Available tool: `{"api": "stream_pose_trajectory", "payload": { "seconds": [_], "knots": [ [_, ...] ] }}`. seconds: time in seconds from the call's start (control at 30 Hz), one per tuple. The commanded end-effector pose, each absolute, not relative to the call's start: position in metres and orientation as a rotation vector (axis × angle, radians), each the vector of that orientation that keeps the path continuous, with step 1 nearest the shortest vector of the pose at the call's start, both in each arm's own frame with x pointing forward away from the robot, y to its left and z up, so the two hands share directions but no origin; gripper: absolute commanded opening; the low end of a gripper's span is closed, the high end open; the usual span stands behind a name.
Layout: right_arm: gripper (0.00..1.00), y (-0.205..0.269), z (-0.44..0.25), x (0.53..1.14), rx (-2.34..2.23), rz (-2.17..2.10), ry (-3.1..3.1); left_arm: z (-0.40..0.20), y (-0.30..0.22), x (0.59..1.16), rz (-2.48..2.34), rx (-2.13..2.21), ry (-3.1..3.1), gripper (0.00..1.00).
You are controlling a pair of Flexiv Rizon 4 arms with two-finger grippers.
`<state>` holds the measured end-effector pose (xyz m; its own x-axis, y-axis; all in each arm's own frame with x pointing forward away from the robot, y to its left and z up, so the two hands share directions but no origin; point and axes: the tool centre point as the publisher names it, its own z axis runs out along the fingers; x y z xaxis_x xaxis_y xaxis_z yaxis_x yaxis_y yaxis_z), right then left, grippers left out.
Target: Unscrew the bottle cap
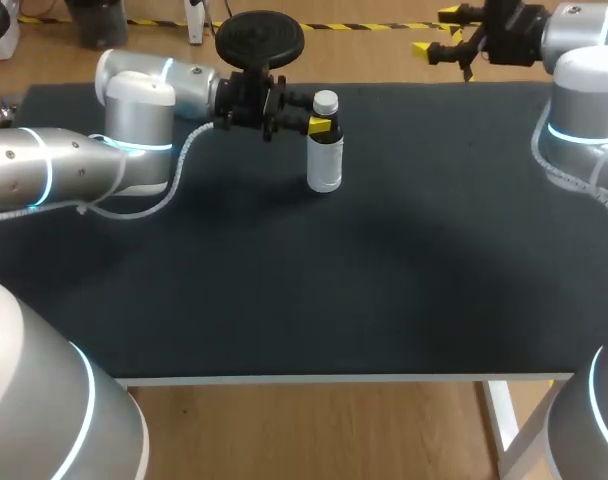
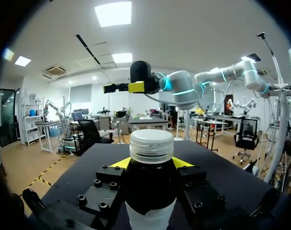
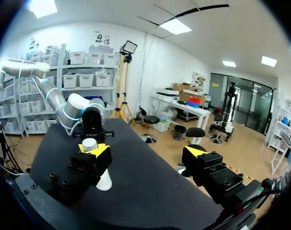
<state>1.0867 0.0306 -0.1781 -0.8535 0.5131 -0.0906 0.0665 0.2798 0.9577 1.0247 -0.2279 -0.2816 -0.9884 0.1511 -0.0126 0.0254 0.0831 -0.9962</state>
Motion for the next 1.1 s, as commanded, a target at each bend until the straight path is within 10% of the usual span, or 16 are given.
{"api": "stream_pose_trajectory", "payload": {
  "seconds": [0.03, 1.1],
  "knots": [
    [1.0, 0.049, -0.185, 1.09, 0.516, 1.622, 2.166, -0.282, -0.227, 1.027, 2.055, -0.19, -2.235, 0.0],
    [1.0, 0.105, -0.21, 1.047, 0.524, 1.71, 2.24, -0.282, -0.227, 1.027, 2.055, -0.19, -2.235, 0.0]
  ]
}}
